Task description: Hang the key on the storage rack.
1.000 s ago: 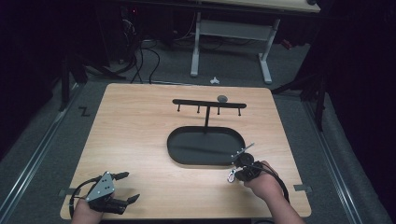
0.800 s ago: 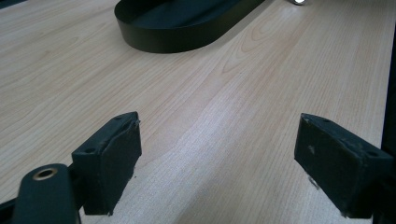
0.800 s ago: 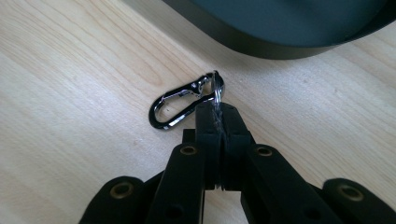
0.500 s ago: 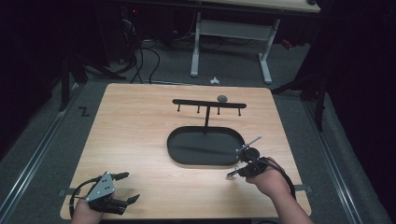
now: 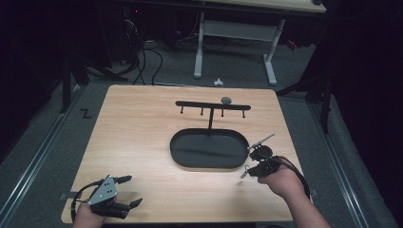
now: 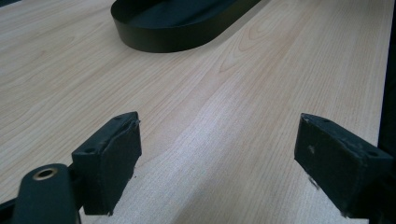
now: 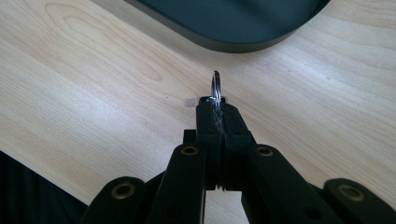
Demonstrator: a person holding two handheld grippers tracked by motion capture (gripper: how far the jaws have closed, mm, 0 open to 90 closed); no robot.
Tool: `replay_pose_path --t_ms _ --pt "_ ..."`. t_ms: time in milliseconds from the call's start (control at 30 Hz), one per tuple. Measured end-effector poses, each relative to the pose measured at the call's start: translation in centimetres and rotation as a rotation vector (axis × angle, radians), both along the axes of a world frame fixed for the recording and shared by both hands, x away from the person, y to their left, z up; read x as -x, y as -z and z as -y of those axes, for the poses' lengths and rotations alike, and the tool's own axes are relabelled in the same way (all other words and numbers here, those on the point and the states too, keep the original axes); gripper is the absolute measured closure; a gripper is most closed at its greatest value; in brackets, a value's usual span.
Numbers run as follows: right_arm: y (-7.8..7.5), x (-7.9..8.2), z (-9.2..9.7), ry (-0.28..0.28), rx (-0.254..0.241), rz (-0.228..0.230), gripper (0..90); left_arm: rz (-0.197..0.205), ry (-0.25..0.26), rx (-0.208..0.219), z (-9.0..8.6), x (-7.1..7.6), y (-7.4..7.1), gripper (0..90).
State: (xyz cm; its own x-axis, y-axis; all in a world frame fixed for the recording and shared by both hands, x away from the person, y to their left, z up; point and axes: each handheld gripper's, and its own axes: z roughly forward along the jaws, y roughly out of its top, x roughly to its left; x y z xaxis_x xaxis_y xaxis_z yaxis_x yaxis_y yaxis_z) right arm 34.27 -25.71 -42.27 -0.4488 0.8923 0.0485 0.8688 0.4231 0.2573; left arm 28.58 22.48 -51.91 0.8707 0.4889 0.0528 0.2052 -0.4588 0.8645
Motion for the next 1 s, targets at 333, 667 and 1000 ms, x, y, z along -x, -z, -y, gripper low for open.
replay_pose_path --t_ms 333,667,1000 --pt "-1.3 -0.3 0.2 0.024 -0.001 -0.001 88.2 0.000 -0.003 0.005 0.0 0.0 0.0 15.3" --pt "-2.5 -0.7 0.6 0.043 -0.002 0.015 88.2 0.005 -0.006 0.007 0.0 0.0 0.0 15.3" --pt "-3.7 -1.4 0.4 0.056 -0.022 0.039 88.3 0.009 -0.012 0.022 -0.4 0.2 -0.1 15.3"
